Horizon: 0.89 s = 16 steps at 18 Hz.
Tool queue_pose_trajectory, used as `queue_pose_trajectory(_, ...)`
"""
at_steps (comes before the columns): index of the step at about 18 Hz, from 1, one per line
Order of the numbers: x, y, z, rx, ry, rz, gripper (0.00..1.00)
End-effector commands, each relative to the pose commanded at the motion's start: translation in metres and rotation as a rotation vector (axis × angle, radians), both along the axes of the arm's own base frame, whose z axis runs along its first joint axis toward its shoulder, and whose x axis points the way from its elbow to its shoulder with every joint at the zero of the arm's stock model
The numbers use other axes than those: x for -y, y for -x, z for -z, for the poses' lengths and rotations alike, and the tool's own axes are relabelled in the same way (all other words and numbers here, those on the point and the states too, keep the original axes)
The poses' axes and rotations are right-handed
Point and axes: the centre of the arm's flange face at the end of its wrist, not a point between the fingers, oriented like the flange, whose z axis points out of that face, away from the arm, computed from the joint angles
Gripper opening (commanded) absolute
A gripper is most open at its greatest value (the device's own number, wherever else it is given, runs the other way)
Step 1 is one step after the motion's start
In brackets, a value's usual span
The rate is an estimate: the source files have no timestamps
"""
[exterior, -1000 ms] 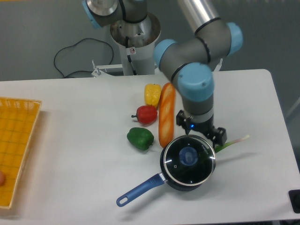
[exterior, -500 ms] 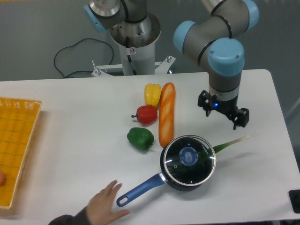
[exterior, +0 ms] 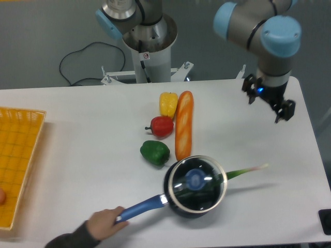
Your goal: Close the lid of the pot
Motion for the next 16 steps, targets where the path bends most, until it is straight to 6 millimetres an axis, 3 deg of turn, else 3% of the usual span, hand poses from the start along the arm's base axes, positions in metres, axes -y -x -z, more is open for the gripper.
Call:
queue_pose_trajectory(4,0.027,0.01,-0.001,0.003,-0.015,-0.035,1.0)
queue_pose_trajectory(10,0.036,0.02,0.008,0.015,-0.063,-0.055,1.0)
queue_pose_trajectory(16,0.034,0.054,0.033,-0.002,-0.07,-0.057,1.0)
